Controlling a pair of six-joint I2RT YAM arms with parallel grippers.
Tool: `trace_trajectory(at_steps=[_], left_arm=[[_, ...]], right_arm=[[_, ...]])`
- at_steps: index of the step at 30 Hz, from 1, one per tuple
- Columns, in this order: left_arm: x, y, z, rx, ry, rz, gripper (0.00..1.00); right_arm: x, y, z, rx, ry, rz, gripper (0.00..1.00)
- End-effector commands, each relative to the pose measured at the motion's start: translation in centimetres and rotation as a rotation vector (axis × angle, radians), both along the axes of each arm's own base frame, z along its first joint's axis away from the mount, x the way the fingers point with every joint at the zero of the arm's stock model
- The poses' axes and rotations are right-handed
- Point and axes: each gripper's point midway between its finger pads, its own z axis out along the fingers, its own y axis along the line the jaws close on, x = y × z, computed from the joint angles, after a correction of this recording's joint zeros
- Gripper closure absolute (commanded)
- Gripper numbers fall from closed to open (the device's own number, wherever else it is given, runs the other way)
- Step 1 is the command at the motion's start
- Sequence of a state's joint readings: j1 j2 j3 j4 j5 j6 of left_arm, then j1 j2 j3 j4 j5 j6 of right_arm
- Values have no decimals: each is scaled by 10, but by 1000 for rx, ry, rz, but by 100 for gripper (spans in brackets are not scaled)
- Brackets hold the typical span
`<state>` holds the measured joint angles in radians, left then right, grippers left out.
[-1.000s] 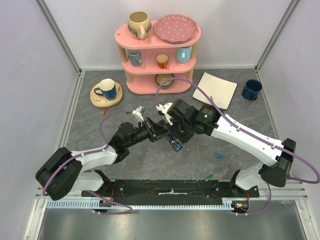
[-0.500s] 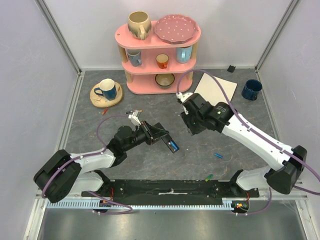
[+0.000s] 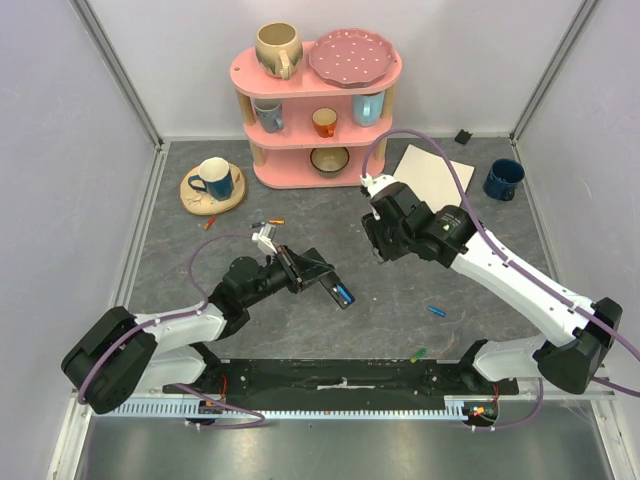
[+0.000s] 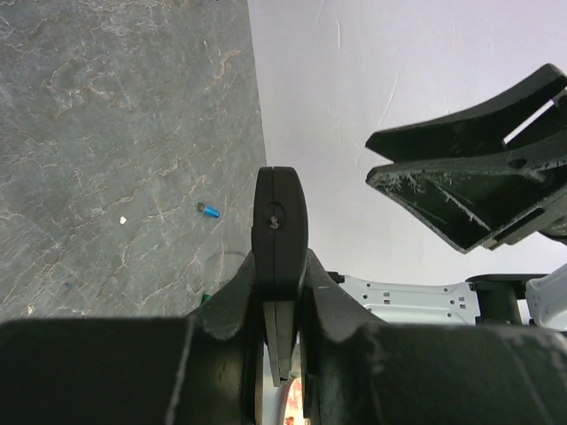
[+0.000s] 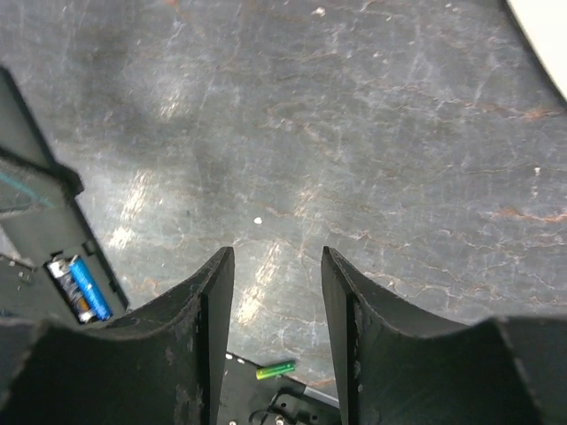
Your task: Load the batteries into the remote control
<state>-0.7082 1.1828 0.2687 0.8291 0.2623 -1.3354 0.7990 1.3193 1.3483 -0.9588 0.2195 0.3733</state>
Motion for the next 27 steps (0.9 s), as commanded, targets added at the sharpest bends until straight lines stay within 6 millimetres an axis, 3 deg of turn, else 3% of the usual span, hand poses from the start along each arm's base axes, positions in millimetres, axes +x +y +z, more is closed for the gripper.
trace_trajectory(at_steps=[1,4,6,7,8,10,11,13,14,15,16,17,18,19,20,21,22,23,25,26,27], left_arm=[[3,6,19,-32,-107,31,98],[1,8,22,-40,-119,35,98],[-1,11,24,-46,-125,37,98],[-1,12,25,-49,-129,38,98],[-1,13,26,-51,-131,38,98],[-3,17,28,-54,-138,35,98],[-4,18,29,-58,-139,32,98],[-6,24,35,-69,-149,30,98],[-7,27,38,-72,-154,31,98],[-7,29,40,-69,-161,33,98],[-8,34,50,-83,-191,36,98],[-7,35,48,-63,-183,39,98],[-7,38,52,-52,-211,44,98],[-7,43,59,-51,-239,50,98],[-5,45,59,-30,-235,54,98],[-5,47,59,-13,-255,57,98],[-3,50,59,-4,-262,66,98],[-2,52,61,-1,-272,71,98],[2,57,60,9,-278,78,98],[3,58,60,13,-281,75,98],[4,59,59,21,-289,74,98]], right_arm=[[29,-10,16,20,-120,-113,48],[63,-32,21,25,-196,-250,44],[97,-60,22,45,-252,-393,43],[109,-67,20,86,-260,-457,43],[128,-94,14,109,-258,-557,43],[159,-107,8,227,-291,-671,43],[175,-126,-7,217,-290,-737,45],[206,-146,1,219,-389,-828,45],[221,-159,-17,162,-385,-861,45],[239,-165,-3,171,-437,-884,45],[250,-173,-4,149,-449,-905,45],[266,-184,-24,102,-426,-910,46],[284,-188,-7,113,-468,-921,45],[294,-193,-7,103,-475,-929,45],[308,-205,-25,79,-457,-944,45],[322,-210,-13,101,-490,-959,45],[331,-215,-16,104,-497,-973,44],[342,-228,-31,100,-493,-1001,44],[360,-240,-30,132,-534,-1043,44],[370,-251,-47,134,-534,-1069,42],[380,-256,-42,161,-559,-1087,42]])
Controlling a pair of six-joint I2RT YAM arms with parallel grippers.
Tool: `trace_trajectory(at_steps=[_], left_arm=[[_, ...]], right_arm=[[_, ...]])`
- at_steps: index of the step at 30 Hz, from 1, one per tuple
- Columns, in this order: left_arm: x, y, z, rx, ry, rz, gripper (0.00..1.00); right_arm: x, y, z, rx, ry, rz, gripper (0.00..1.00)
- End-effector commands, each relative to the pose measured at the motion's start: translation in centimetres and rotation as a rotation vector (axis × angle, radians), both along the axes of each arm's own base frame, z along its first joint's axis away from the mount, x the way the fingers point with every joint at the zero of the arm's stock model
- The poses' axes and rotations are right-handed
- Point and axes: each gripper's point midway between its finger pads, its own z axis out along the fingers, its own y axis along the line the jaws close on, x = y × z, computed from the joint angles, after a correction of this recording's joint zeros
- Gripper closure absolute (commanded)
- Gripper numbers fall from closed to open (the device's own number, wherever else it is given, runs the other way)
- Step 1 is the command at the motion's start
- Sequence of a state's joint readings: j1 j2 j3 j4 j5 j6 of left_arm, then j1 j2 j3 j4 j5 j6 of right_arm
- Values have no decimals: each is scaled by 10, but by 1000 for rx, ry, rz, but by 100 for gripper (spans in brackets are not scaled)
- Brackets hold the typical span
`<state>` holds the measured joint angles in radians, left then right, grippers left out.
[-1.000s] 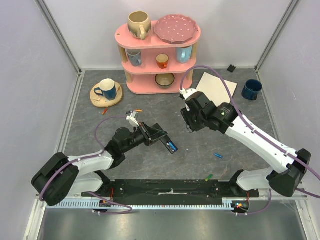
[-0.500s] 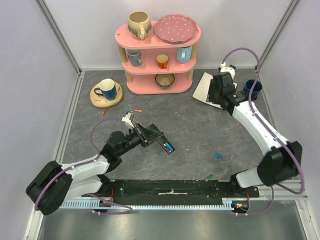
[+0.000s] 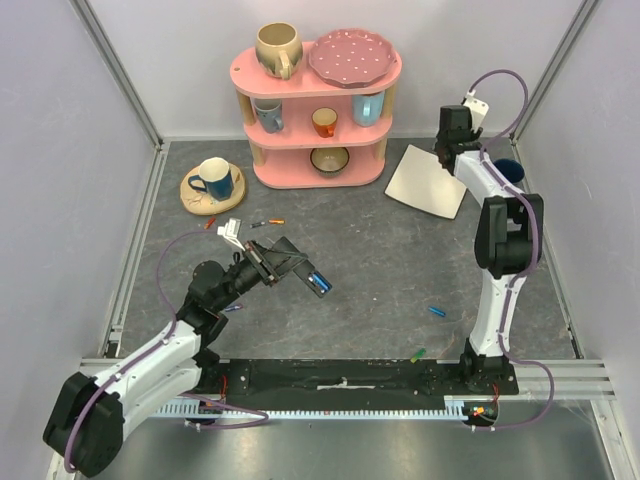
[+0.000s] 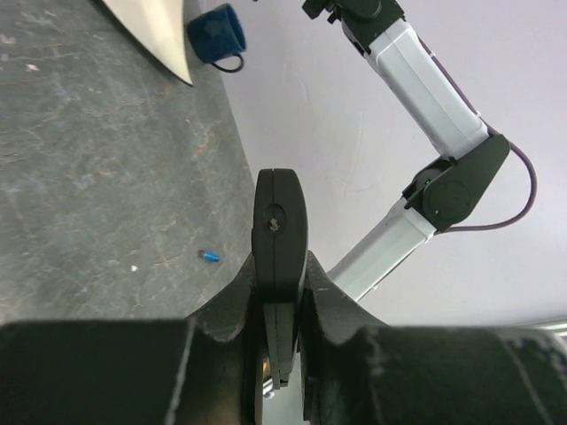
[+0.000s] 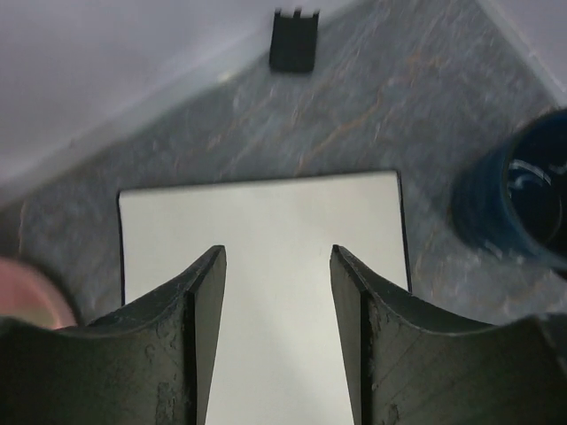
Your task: Load the batteries into the remote control
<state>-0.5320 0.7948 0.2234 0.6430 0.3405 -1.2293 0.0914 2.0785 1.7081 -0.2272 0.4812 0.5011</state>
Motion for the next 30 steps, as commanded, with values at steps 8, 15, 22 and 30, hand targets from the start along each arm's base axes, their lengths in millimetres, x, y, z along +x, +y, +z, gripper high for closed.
trace_trajectory(at_steps=[8,15,22,30], left_arm=[[20,8,-1,129,-113,18,98],[34,17,-8,152,-86,57,98],[43,24,-20,157,-48,99,98],[49,26,-27,170,-33,114,98]], right_arm=[[108,-52,-9,81,-249,-160,39],[138,-52,-16,158,-376,-218,38],[144,-87,-49,191,-389,-287,37],[137,-118,-73,140,-331,-302,38]])
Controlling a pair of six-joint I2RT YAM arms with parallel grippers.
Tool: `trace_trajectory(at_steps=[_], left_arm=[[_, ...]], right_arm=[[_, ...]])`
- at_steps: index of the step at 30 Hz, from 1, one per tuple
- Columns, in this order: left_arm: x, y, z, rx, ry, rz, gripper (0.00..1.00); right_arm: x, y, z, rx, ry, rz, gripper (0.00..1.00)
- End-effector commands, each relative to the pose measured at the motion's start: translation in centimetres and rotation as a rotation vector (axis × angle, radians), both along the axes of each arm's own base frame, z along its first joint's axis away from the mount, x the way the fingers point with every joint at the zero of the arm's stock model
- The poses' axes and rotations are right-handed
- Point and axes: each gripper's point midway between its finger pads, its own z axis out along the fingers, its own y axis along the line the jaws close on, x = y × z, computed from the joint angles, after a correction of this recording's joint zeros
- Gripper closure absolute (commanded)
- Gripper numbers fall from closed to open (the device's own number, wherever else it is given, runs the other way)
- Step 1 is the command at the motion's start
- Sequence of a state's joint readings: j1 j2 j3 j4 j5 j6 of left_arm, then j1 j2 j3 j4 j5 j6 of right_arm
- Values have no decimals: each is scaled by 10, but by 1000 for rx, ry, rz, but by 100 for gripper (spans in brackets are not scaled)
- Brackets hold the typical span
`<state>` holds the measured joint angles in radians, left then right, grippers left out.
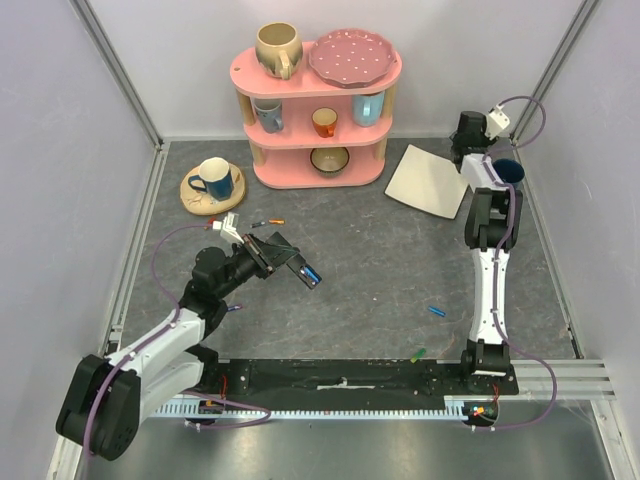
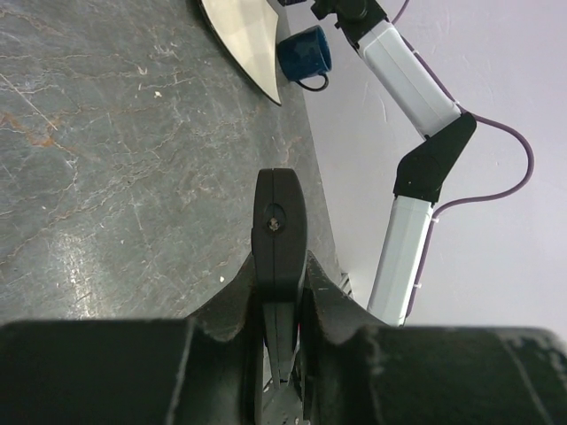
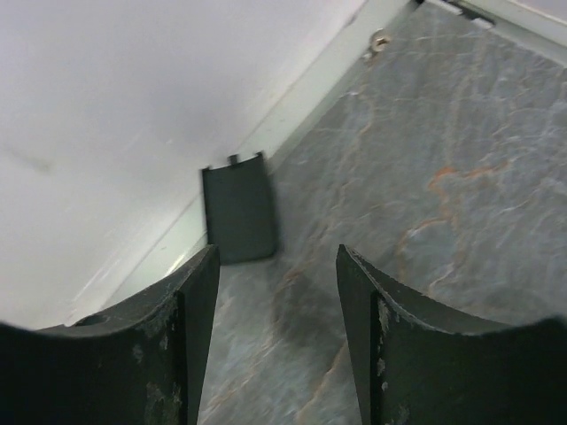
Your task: Load the batteries into the remote control
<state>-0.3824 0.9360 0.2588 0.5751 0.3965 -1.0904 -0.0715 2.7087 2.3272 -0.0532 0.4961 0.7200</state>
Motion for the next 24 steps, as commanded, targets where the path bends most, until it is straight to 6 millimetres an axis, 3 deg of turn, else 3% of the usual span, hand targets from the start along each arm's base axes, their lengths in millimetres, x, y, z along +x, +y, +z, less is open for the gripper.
trace_trajectory(at_steps=[1,7,18,24], left_arm=[[9,2,17,3,-85,17,98],[12,3,11,-2,-62,30,98],[16,2,1,-22,-22,36,98],[17,2,-1,-26,-13,34,98]], right_arm=[[7,-24,17,-26,-64,-44,38],[11,-36,7,9,-85,-61,37],[22,-28,-10,57,-100,2,38],[19,-27,-25,65,-57,20,49]])
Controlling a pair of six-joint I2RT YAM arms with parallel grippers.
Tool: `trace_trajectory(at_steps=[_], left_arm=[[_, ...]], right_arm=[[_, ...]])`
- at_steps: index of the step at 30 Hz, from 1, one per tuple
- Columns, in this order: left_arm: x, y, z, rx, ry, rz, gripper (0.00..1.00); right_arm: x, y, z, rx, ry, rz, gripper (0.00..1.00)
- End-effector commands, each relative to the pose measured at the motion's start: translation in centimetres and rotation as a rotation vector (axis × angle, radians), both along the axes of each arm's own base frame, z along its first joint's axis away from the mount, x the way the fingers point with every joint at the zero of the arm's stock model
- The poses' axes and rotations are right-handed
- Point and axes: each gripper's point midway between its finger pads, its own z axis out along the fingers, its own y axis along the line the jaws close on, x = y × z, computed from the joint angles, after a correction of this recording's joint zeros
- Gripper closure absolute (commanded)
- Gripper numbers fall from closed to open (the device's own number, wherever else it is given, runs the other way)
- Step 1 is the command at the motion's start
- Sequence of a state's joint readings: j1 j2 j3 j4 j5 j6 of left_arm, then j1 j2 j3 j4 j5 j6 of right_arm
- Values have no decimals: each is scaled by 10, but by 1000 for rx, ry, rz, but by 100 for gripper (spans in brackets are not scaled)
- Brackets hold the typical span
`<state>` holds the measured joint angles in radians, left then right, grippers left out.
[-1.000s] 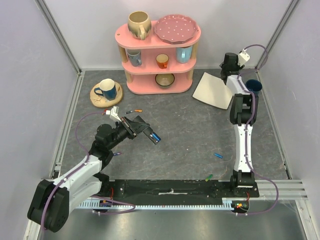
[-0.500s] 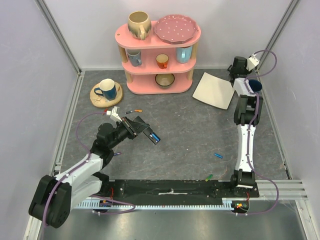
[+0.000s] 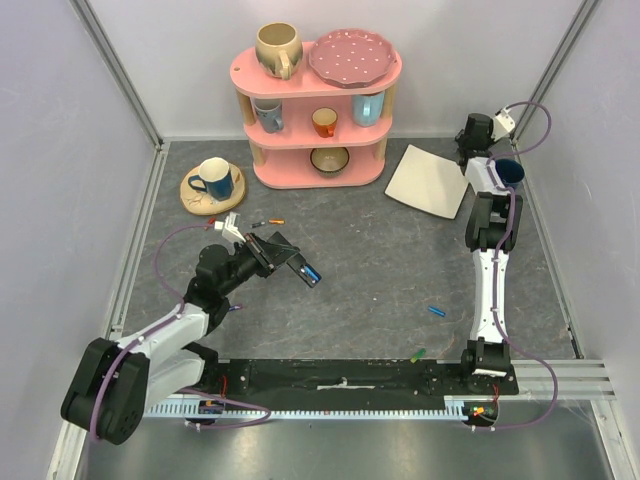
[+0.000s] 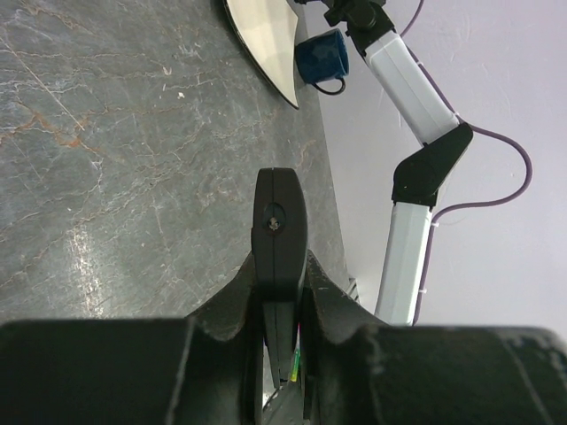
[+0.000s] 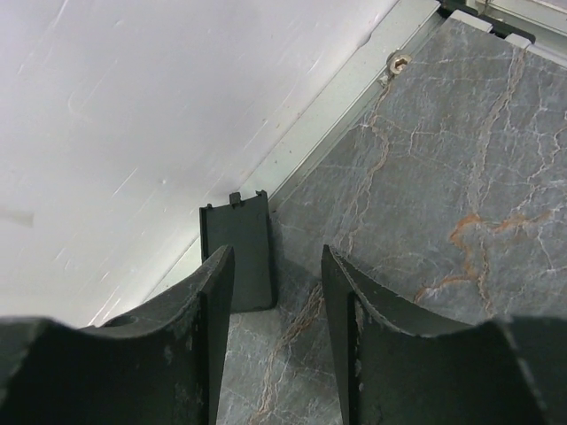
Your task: Load the batteries into the remote control
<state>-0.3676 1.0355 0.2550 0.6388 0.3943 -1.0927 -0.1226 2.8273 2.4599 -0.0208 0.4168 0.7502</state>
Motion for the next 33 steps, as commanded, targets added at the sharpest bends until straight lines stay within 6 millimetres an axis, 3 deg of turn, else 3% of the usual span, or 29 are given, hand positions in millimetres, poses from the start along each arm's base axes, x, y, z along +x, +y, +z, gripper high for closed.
trace_trajectory(at_steps=[1,9,27,30,33], left_arm=[[6,1,15,-40,-48,15,98],[5,-1,14,-55,-35,-1,98],[5,-3,11,-69,-13,-17,98],[6,-3,11,-69,-12,-17,98],[6,-2,9,-66,-8,-16,98]], right_arm=[[1,0,-10,15,20,15,49],[-2,6,-3,-33,70,60,54],[5,25,-12,-6,70,143,72],[2,25,-20,13,68,131,71],[3,22,-11,48,-7,95,61]])
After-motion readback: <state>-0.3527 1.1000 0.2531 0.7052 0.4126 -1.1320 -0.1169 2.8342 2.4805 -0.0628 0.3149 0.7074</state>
